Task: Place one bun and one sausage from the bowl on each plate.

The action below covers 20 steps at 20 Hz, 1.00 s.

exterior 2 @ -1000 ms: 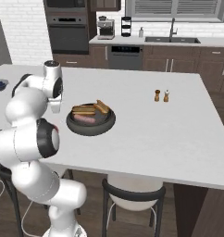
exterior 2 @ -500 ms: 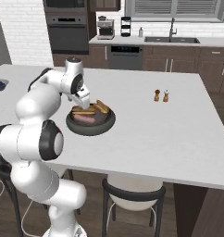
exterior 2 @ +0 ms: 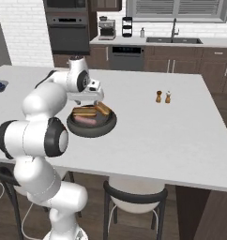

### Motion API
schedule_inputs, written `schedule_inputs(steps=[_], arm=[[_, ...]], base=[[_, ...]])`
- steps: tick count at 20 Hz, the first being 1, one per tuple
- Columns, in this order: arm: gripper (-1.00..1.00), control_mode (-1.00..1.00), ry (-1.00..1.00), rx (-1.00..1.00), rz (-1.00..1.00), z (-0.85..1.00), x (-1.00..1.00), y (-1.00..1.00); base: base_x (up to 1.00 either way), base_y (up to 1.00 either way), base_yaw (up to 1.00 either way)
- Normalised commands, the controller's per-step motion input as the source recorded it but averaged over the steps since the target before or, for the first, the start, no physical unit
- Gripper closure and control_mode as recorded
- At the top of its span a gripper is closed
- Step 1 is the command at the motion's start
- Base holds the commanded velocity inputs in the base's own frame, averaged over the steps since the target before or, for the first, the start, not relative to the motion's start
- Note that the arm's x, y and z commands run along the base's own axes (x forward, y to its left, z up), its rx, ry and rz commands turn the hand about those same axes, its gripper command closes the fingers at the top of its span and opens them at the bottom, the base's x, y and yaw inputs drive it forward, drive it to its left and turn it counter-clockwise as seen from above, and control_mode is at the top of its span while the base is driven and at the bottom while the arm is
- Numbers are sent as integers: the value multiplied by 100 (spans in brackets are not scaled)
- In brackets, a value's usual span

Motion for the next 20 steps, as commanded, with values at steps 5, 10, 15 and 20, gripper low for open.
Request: schedule_inputs(steps=[5,10,15,20], arm=[[-100,-100,-17,-32,40,-13,7,-13],[-100,-100,-2,-23,22,-21,49,-4],[-100,-100,0,-20,20,-22,32,-8],[-100,-100,2,-5,10,-26,26,-28]], base=[[0,0,0],[0,0,0],[0,0,0],[0,0,0]])
